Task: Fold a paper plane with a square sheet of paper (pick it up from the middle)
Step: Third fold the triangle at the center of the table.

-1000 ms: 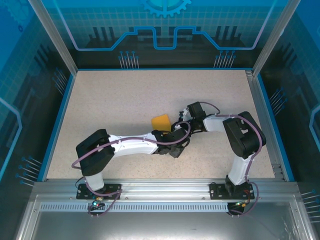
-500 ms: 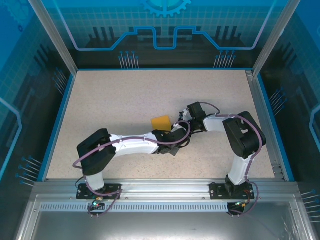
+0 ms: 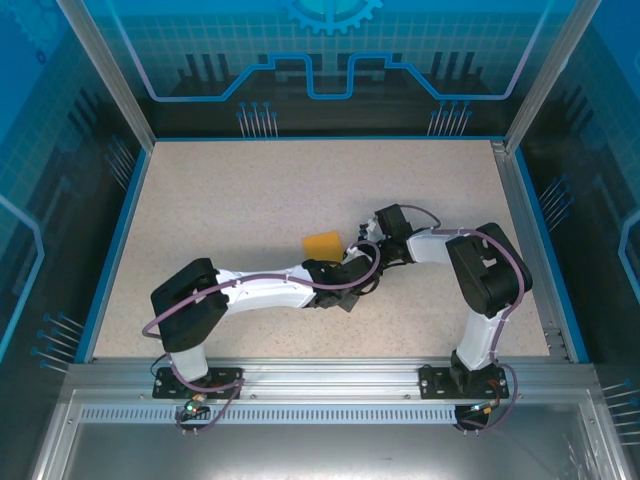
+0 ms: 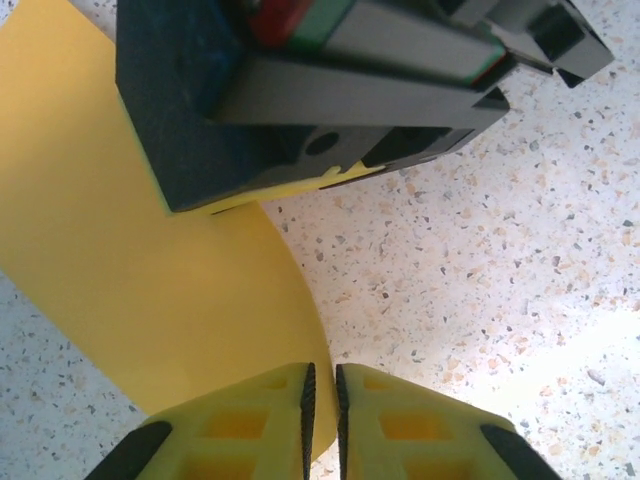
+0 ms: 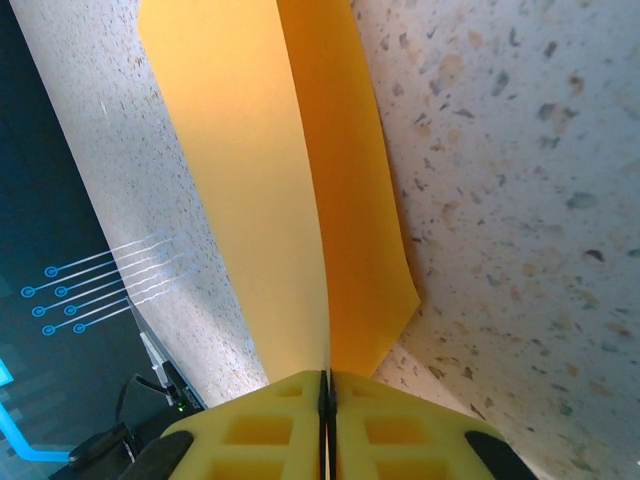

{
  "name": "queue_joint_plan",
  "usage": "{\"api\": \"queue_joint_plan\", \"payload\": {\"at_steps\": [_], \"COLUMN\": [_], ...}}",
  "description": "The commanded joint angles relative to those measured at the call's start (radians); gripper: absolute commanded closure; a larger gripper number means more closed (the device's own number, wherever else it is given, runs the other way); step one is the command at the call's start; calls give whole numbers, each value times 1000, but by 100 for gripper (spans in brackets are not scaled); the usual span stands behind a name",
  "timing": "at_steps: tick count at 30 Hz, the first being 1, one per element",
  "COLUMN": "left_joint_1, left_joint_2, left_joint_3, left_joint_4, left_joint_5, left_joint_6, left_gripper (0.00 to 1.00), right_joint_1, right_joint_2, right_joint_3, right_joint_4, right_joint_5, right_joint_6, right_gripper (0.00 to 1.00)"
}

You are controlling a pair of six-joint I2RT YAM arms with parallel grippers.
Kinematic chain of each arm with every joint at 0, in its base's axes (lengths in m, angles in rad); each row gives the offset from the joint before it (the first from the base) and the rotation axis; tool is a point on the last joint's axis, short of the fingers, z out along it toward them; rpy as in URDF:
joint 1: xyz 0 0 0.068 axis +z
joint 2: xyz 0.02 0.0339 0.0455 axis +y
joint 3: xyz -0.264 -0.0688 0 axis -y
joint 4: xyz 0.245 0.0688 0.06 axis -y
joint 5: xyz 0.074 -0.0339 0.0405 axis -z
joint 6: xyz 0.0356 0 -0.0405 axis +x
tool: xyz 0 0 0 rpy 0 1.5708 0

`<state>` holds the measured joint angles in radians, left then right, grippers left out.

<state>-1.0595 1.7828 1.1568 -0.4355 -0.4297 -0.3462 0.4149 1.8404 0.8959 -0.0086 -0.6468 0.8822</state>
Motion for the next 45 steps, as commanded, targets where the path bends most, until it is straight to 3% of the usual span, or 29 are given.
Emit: {"api": "queue_joint_plan", "payload": {"at_steps": [1,6,12,14,19,25,34,39,45], "left_joint_1": [-1,23,125,163,231,282,361,364,364], "left_joint_2": [-32,-59,-163,-192,-211,-203,-244,-224,-205], "left_joint_3": [-8,-24,-117,-152,-197,-214,-332,-341,-328], "left_joint_4": [1,26,103,135,165,149,252,360,342], "left_joint_5": [18,78,329,442,634,748,787,810,790], "left_joint_6": [11,-7,-34,-32,-24,-7,-83,-171,-173], "left_gripper": [93,98,99,99,98,97,94,92,91], "right_joint_1": [-21,-35,-104,-110,-78,-9,51,52,53], "right_joint_2": [1,-31,-132,-152,-142,-47,93,127,165], "right_joint_3": [8,5,-10,-4,49,154,257,277,290], "right_joint_4": [-23,-43,-56,-89,-104,-142,-180,-208,-265], "right_joint_5": [-13,7,27,34,10,21,22,11,44], "right_joint_6": [-16,-31,-66,-97,-133,-149,-150,-176,-202], "right_gripper": [88,77,65,66,81,86,87,86,87]}}
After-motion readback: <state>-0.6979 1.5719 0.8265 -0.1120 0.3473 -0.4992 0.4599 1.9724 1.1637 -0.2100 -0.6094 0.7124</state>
